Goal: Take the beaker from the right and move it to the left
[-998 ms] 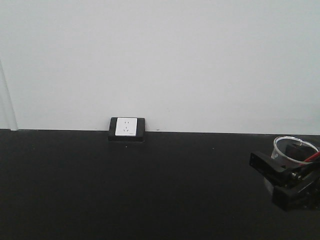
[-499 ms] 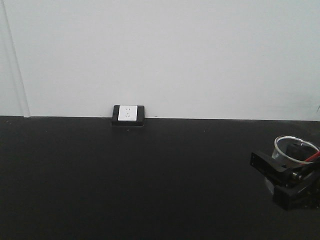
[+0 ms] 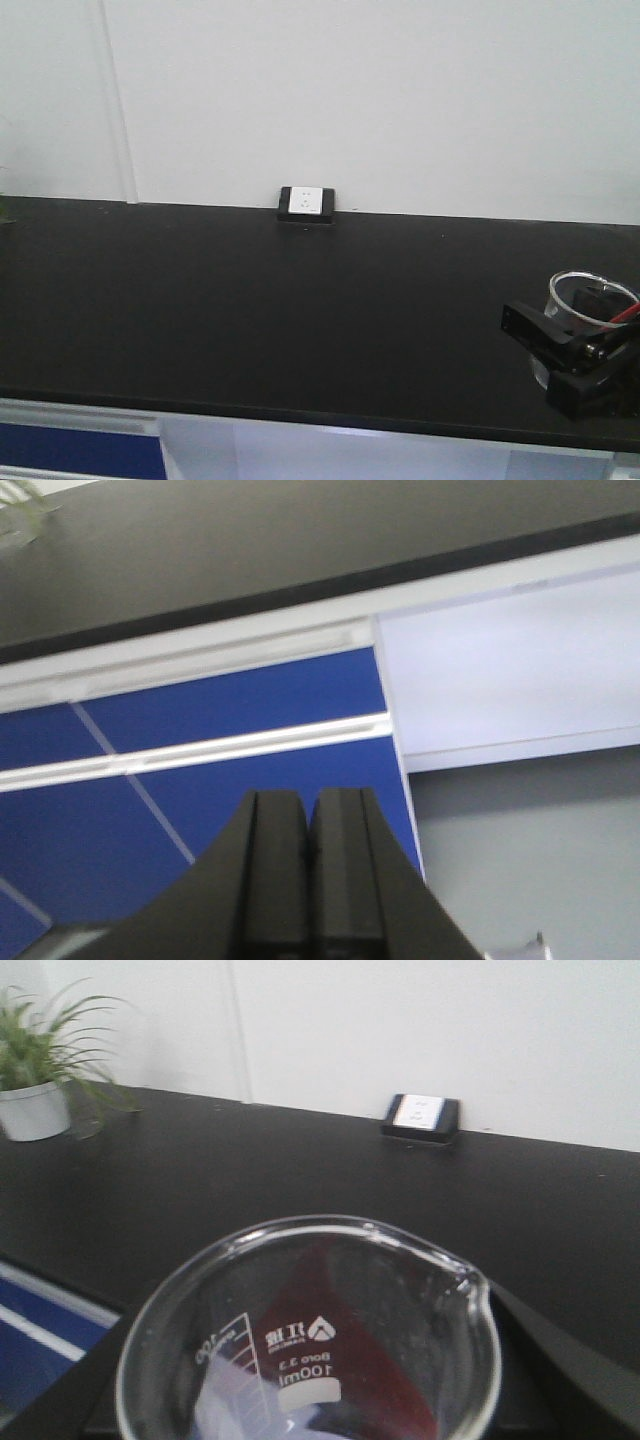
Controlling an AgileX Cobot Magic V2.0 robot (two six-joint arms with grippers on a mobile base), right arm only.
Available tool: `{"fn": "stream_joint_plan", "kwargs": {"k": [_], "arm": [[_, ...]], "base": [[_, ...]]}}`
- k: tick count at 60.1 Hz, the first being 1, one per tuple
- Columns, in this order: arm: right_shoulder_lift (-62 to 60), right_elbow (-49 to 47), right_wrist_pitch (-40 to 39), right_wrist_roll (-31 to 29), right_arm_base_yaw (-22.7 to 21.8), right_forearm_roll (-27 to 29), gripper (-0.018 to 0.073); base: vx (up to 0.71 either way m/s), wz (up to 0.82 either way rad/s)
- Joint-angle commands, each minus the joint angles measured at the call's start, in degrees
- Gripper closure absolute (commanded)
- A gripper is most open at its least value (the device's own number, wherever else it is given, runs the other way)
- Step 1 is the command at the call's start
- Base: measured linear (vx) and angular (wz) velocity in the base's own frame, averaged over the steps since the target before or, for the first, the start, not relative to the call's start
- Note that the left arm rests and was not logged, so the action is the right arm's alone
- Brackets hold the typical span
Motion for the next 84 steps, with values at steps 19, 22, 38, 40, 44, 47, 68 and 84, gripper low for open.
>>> {"fn": "stream_joint_plan", "kwargs": {"k": [19, 22, 38, 40, 44, 47, 68, 84], "arm": [[-0.88, -1.73, 0.99, -0.05, -0.04, -2.32, 0.0563], [-0.88, -1.73, 0.99, -0.05, -0.04, -2.32, 0.0563], [-0.88, -1.73, 0.99, -0.05, -0.04, -2.32, 0.0563], [-0.88, -1.73, 0.99, -0.05, -0.04, -2.32, 0.0563], [-0.88, -1.73, 0.99, -0.05, -0.04, -2.32, 0.0563], [-0.88, -1.73, 0.99, -0.05, -0.04, -2.32, 0.0563], [-0.88, -1.73, 0.99, -0.05, -0.04, -2.32, 0.0563], [-0.88, -1.73, 0.99, -0.05, -0.04, -2.32, 0.0563]], "base": [[-0.30, 0.55], [-0.24, 0.81], [-0.21, 0.87], [-0.17, 0.86], [-0.16, 0.86], [-0.14, 0.84], [-0.05, 0.80], [0.09, 0.79]]}}
